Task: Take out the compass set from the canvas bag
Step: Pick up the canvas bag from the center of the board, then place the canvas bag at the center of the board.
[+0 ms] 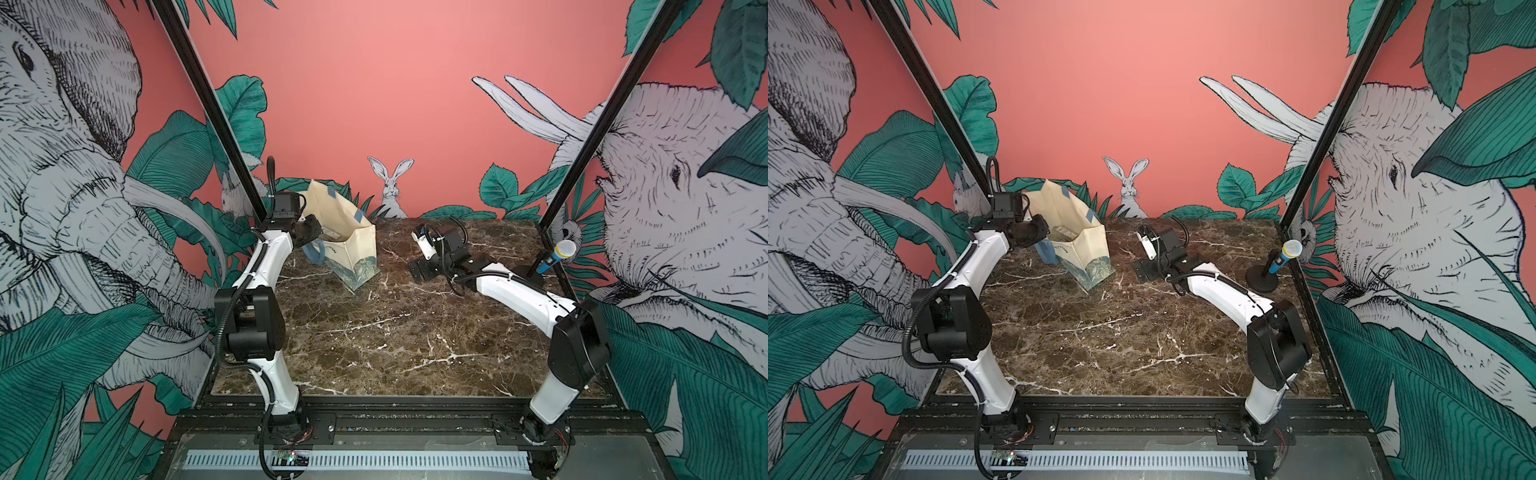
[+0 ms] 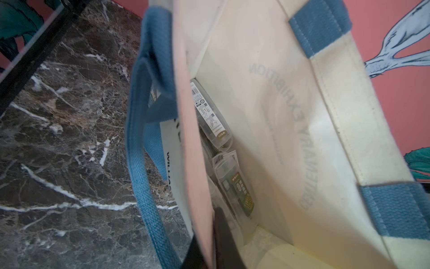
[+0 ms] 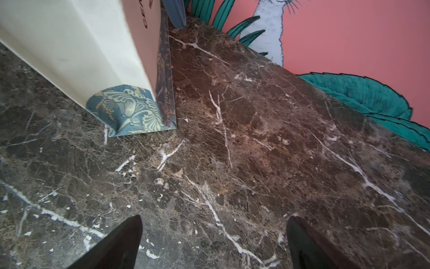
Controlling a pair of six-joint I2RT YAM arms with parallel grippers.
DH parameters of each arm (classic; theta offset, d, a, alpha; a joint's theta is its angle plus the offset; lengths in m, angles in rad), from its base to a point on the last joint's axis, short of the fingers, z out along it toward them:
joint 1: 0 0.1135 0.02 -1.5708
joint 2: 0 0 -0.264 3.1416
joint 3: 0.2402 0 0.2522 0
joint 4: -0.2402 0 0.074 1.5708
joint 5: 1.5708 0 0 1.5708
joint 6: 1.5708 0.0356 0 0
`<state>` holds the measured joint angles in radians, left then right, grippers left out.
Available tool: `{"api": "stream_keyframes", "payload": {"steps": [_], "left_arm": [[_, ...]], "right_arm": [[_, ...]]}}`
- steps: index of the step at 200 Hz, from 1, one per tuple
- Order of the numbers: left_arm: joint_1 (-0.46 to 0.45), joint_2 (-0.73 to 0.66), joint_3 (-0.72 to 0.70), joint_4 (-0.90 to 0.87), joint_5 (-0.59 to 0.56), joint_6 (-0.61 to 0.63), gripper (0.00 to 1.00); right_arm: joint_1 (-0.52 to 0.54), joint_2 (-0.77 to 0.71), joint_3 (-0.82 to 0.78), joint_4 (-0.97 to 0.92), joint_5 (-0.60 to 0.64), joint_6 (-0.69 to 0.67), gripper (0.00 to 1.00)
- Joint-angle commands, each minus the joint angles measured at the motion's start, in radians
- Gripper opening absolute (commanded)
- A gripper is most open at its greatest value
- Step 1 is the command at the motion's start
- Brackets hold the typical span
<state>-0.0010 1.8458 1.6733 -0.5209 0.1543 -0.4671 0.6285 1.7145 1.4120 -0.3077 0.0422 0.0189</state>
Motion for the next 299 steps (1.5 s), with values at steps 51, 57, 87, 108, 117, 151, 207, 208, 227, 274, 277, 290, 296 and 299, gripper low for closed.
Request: {"api": "stream_keyframes", "payload": {"steps": [51, 57, 87, 108, 117, 151, 207, 208, 227, 274, 277, 290, 296, 299], "left_arm": [[-0.018, -0.103, 0.015, 0.019, 0.243, 0.095, 0.00], [-0.027, -0.118, 0.007, 0.021, 0.258, 0.099, 0.00], [-0.079, -0.213, -0.064, 0.048, 0.323, 0.117, 0.00], [-0.119, -0.272, -0.105, 0.057, 0.352, 0.114, 0.00], [-0.131, -0.296, -0.122, 0.059, 0.360, 0.107, 0.00], [-0.174, -0.363, -0.163, 0.054, 0.439, 0.111, 0.00], [-0.209, -0.420, -0.229, 0.004, 0.593, 0.188, 0.00], [-0.211, -0.420, -0.229, 0.003, 0.594, 0.189, 0.00], [-0.228, -0.421, -0.220, -0.045, 0.615, 0.236, 0.00], [-0.269, -0.419, -0.199, -0.153, 0.629, 0.341, 0.00], [-0.272, -0.418, -0.199, -0.156, 0.632, 0.344, 0.00], [-0.274, -0.419, -0.206, -0.160, 0.635, 0.349, 0.00], [-0.275, -0.419, -0.211, -0.159, 0.638, 0.350, 0.00], [-0.277, -0.419, -0.213, -0.158, 0.640, 0.352, 0.00]], "right_arm": [[0.008, -0.149, 0.024, -0.156, 0.144, 0.065, 0.96], [0.010, -0.159, 0.025, -0.167, 0.143, 0.073, 0.95], [0.011, -0.205, 0.037, -0.225, 0.157, 0.131, 0.91], [0.011, -0.232, 0.056, -0.258, 0.151, 0.161, 0.90], [0.010, -0.238, 0.070, -0.274, 0.143, 0.172, 0.90], [0.011, -0.243, 0.123, -0.328, 0.087, 0.210, 0.89], [0.011, -0.258, 0.126, -0.332, -0.080, -0.068, 0.93], [0.011, -0.259, 0.125, -0.332, -0.082, -0.082, 0.93], [0.008, -0.271, 0.120, -0.323, -0.045, -0.250, 0.95], [-0.026, -0.225, 0.190, -0.351, -0.002, -0.377, 0.96], [-0.030, -0.222, 0.190, -0.347, -0.011, -0.379, 0.96], [-0.053, -0.207, 0.194, -0.323, -0.052, -0.385, 0.95], [-0.064, -0.195, 0.201, -0.314, -0.078, -0.384, 0.94], [-0.070, -0.188, 0.205, -0.310, -0.089, -0.383, 0.94]]}}
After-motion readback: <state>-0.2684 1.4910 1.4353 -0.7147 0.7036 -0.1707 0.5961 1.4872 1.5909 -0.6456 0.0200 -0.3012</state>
